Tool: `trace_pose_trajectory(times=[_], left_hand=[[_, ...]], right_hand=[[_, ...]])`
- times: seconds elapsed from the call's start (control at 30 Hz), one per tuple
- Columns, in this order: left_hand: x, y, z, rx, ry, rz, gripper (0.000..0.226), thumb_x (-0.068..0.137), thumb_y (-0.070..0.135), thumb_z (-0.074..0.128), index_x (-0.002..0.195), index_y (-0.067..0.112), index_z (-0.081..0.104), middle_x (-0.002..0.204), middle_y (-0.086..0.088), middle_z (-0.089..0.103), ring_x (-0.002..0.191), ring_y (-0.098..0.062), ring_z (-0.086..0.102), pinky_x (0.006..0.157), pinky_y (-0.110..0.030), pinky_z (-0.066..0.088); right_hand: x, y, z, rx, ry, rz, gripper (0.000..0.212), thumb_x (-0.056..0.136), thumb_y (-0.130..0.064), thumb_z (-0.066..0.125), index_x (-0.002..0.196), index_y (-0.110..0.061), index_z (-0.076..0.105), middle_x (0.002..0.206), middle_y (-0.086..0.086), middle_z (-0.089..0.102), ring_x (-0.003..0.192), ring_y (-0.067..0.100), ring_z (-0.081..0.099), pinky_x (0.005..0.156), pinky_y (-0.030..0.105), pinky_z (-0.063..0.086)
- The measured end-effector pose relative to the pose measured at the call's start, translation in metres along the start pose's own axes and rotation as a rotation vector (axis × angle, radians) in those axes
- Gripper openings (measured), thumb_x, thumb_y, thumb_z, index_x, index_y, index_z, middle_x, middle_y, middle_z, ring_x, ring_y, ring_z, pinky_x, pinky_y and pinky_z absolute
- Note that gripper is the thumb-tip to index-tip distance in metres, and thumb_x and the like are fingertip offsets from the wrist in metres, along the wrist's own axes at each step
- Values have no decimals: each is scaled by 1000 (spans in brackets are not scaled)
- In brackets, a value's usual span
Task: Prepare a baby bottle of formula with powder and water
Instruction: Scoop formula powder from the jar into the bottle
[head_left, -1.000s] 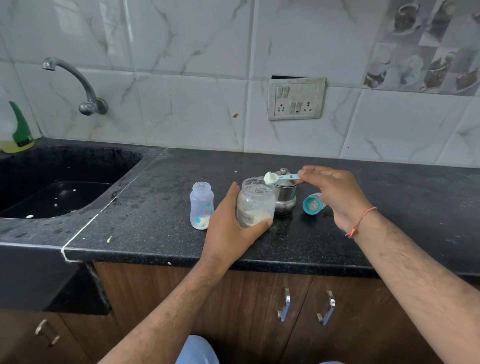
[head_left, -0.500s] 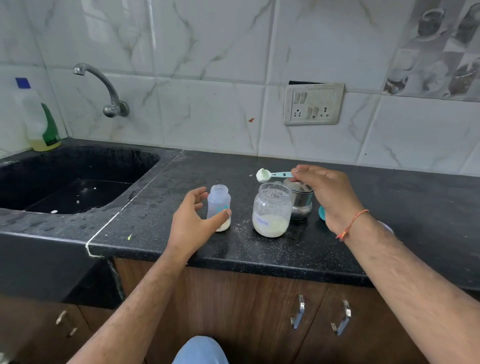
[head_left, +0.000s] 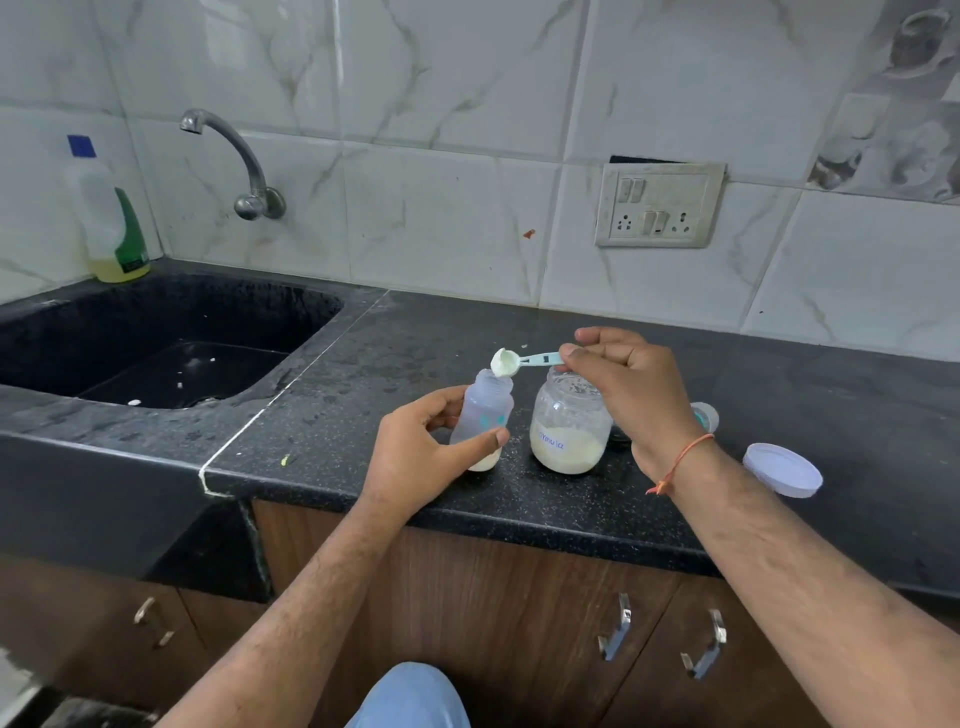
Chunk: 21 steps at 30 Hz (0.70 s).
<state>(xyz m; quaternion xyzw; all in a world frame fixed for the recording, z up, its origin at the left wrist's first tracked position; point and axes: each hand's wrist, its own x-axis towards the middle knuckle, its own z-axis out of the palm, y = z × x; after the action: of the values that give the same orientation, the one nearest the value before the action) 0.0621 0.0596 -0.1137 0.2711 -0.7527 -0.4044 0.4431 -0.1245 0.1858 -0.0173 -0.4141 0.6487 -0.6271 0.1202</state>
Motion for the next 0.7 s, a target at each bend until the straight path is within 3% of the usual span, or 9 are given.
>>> trace_pose_trajectory(times=[0.17,0.3,0.53,0.7], left_hand=[[1,0,0,-10,-4,-9,58,76,44,99,129,33,80,110,27,81,104,4,76,94,-17,58],[1,-1,0,-12,4,2,58,76,44,99,129,33,80,109,27,81,103,3,76,94,-17,59],[4,-6,2,-13,7,4,61,73,46,100,129,34,80,110,26,81,105,1,76,99,-23,59],[3,-8,2,-1,17,27,61,73,44,101,129,32,80,109,26,81,104,5,75,96,-15,57]], right_hand=[[1,3,2,-191,18,-143,9,91,-32,81,84,-29,86,123,-20,67,117,0,62,111,47,49],[0,3,1,-418,38,-306,14,91,-42,78,77,-38,81,123,-26,65,122,-2,58,126,63,18],[-4,-3,-1,-651,2,-591,14,92,-36,78,81,-30,84,129,-16,65,132,10,54,129,58,6],[-5,-14,-4,-867,-93,-870,18,95,-36,74,81,-28,84,132,-9,67,141,22,52,128,64,13]])
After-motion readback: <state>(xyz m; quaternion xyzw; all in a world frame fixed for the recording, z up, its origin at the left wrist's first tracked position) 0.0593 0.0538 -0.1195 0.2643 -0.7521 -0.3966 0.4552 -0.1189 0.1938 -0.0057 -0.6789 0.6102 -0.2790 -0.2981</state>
